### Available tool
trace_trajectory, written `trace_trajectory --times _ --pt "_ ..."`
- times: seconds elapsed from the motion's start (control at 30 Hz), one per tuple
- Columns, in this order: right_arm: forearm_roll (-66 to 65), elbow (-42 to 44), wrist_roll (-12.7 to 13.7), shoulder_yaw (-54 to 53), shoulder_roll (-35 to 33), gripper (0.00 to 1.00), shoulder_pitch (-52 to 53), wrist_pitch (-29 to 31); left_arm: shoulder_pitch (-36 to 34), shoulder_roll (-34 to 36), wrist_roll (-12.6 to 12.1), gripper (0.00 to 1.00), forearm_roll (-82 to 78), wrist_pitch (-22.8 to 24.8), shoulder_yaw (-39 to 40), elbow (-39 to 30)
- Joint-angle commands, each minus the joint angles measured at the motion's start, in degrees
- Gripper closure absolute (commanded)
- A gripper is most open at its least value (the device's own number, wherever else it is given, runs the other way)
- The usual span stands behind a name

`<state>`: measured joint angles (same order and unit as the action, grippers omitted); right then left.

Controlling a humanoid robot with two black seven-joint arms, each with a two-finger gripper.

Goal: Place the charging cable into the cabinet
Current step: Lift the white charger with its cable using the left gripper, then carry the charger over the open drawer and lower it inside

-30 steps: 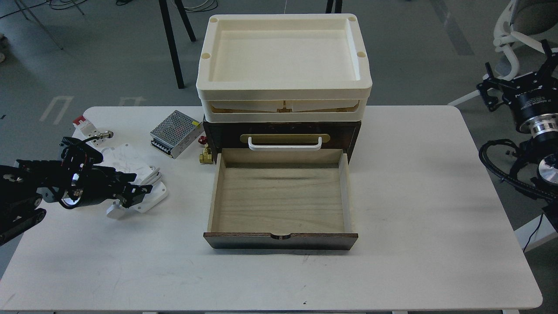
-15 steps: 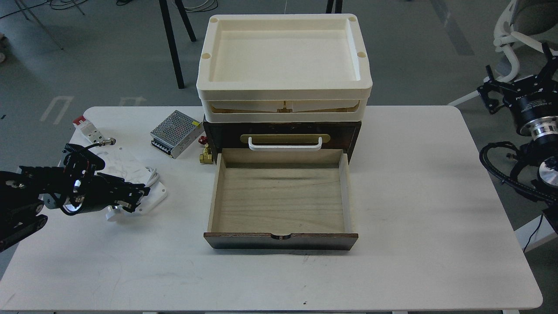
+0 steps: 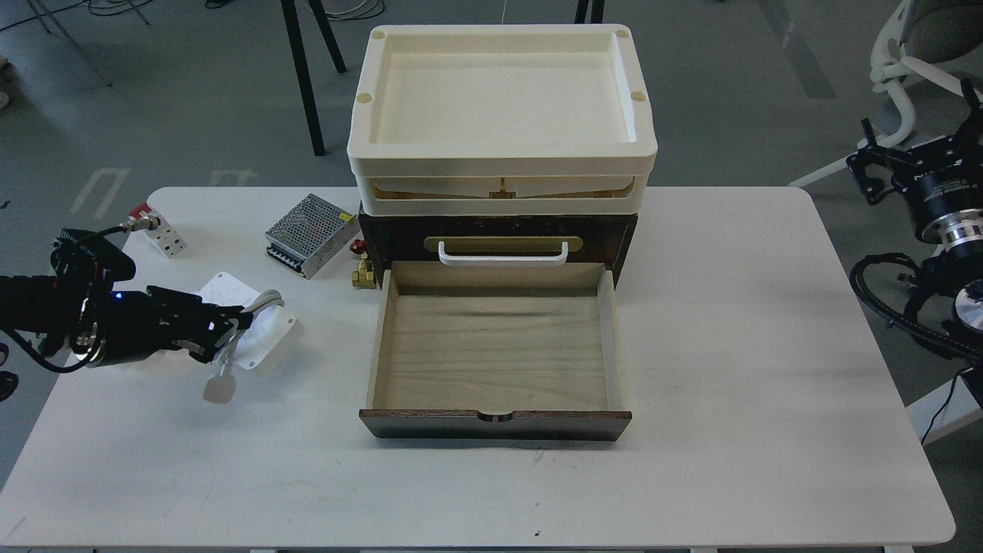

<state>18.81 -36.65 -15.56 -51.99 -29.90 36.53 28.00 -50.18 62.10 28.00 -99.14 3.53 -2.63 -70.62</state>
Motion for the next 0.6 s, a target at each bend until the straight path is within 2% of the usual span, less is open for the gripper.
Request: trace_trajectory --times 0.0,0.13,0.27,0.4,0.57 --pt "0.00 0.00 0.00 -0.04 -0.07 0.00 -0.05 0.00 -0.89 6.27 0.00 1.00 -0.01 0.42 2.53 -9.68" --pt "0.00 0.09 0.00 -0.04 0.02 0.00 -0.05 0.00 -0.89 11.02 0.00 1.00 0.26 1.30 6.84 -19.80" --pt "-0.09 0.26 0.00 0.05 0.02 0.00 -0.05 0.00 -0.89 10.42 0.00 1.00 5.16 1.21 9.66 -25.78" --pt "-0.09 0.70 0.00 0.13 -0.07 0.00 -0.05 0.00 -0.80 5.94 0.00 1.00 11.50 1.04 11.85 -26.67" --pt "-0.17 0.88 0.09 0.31 -0.60 0.00 -0.05 0.00 0.25 -3.19 0.00 1.00 13.08 0.86 11.95 -25.89"
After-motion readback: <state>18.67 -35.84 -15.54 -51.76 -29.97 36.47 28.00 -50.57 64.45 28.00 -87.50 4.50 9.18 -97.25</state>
